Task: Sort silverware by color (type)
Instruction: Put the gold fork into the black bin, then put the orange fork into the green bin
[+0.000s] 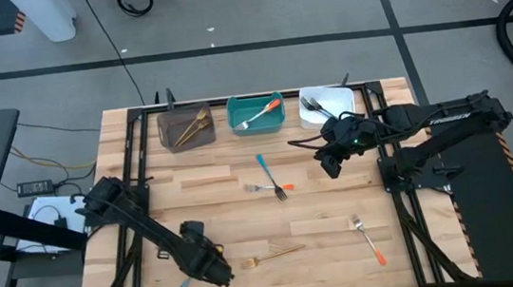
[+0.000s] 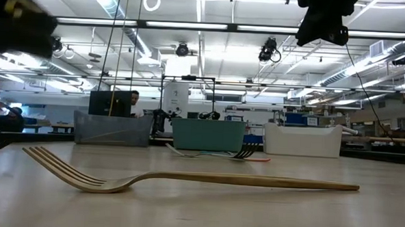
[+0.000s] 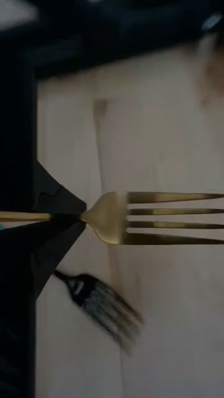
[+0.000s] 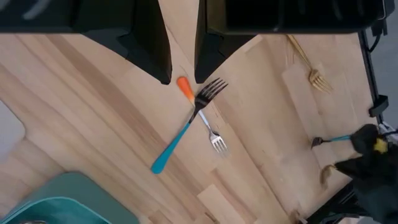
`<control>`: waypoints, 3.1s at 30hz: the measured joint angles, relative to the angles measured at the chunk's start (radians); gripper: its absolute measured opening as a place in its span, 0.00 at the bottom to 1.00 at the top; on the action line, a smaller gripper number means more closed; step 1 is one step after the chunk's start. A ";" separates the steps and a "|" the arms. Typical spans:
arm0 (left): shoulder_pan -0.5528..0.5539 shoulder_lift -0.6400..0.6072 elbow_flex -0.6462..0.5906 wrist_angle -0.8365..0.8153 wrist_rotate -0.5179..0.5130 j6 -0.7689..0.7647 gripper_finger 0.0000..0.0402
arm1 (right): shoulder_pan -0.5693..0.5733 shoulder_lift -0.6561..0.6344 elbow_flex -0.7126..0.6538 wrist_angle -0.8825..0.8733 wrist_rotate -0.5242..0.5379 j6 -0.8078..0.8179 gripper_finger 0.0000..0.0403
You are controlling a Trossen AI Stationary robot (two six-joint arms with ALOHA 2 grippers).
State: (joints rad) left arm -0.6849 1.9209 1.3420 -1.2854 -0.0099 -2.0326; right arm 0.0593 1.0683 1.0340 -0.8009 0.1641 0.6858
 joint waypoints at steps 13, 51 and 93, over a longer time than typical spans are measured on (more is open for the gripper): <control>0.241 -0.187 0.219 -0.275 -0.427 0.495 0.05 | 0.035 0.000 0.000 0.040 -0.012 -0.100 0.19; 1.487 -0.107 0.118 0.298 -0.152 2.204 0.06 | -0.239 0.047 0.000 0.114 0.037 -0.022 0.19; 1.336 -0.199 0.262 0.368 0.010 2.186 0.24 | 0.568 0.452 0.000 -0.265 -0.360 1.126 0.19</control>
State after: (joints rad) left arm 0.6512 1.7222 1.6038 -0.9172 -0.0002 0.1537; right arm 0.6278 1.5203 1.0344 -1.0660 -0.1963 1.8117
